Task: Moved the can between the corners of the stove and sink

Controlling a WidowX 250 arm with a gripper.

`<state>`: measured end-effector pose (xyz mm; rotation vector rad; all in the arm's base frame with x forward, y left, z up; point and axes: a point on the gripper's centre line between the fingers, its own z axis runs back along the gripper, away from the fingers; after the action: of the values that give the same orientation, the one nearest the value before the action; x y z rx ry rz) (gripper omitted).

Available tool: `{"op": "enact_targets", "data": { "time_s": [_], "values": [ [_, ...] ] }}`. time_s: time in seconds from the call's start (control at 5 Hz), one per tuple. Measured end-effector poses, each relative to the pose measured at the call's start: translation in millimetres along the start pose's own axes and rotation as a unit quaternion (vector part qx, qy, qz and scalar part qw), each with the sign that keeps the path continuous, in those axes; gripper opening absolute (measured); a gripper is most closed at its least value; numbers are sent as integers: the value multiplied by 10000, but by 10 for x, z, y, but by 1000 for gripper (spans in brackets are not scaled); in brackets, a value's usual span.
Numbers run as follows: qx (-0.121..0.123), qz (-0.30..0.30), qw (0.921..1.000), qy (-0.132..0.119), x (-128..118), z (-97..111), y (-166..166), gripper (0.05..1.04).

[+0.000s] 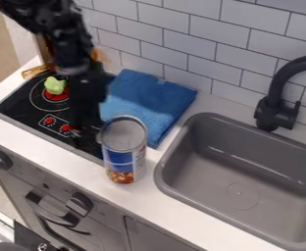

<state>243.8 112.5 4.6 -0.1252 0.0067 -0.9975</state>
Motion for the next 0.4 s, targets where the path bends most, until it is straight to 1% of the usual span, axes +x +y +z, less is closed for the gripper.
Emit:
{"op": "enact_targets", "data": {
  "time_s": [0.2,0.4],
  "values": [
    [391,-18,9992,71,-174,164,249,1001],
    [440,-272,9987,-41,-393,269,419,1001]
  ]
}}
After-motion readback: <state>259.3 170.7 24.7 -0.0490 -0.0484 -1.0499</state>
